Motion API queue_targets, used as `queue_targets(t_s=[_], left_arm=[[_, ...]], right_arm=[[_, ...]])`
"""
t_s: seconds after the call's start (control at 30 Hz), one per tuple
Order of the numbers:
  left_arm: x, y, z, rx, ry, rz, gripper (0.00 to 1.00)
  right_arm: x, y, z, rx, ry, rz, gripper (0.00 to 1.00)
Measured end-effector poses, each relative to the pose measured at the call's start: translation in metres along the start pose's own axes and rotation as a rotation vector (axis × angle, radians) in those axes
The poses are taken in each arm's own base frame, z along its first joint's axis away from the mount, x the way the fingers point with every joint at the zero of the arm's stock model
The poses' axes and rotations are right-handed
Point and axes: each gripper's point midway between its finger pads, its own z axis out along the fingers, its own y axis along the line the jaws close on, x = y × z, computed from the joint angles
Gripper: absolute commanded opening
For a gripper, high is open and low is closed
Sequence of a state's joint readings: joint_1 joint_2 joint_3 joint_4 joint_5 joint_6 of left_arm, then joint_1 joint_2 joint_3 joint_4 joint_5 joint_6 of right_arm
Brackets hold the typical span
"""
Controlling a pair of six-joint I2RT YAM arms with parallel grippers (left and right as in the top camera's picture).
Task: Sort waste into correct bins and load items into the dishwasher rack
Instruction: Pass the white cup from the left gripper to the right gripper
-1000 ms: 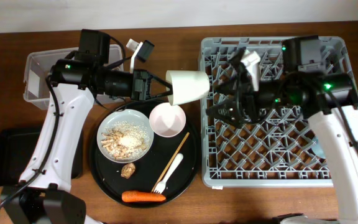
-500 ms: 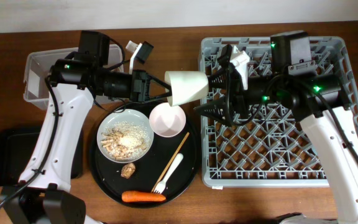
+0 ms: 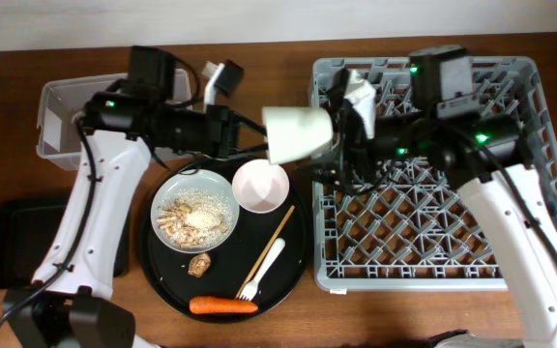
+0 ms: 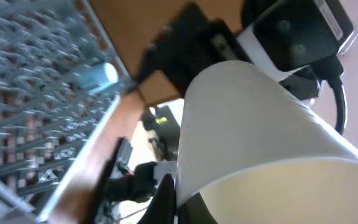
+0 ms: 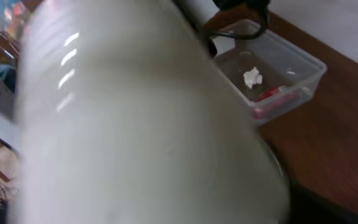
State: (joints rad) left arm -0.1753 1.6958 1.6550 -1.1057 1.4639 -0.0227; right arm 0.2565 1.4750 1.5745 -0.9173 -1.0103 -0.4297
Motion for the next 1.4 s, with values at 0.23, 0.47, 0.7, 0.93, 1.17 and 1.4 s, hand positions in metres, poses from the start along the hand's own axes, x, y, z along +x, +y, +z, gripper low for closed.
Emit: queue_targets(t_s=[0.23,0.47,0.7,0.93,1.17,1.4], left_arm=[[0.001,0.003,0.002,-0.015,0.006,0.000,0.00],[0.005,0.033,-0.001,-0.192,0.009,-0.034,0.00],[0.006,0.038,-0.002,-0.222,0.012,-0.037,0.00],[-0.005,0.017,0.002,-0.103,-0.003,0.053,0.00],[-0.005,0.015,0.002,-0.088,-0.003,0.056,0.00],[-0.004,0.018,0.002,-0.105,-0.002,0.048,0.00]], right_arm=[[0.003,-0.011,-0.002,0.054,0.017,-0.005,0.99],[-0.001,-0.011,-0.002,0.046,-0.001,-0.022,0.99],[-0.006,-0.001,-0.004,-0.016,-0.034,-0.050,0.99],[0.005,0.008,-0.005,-0.052,-0.005,-0.015,0.99],[0.006,0.010,-0.005,-0.064,-0.005,-0.028,1.00],[-0.005,0.006,-0.005,-0.050,-0.040,-0.098,1.00]])
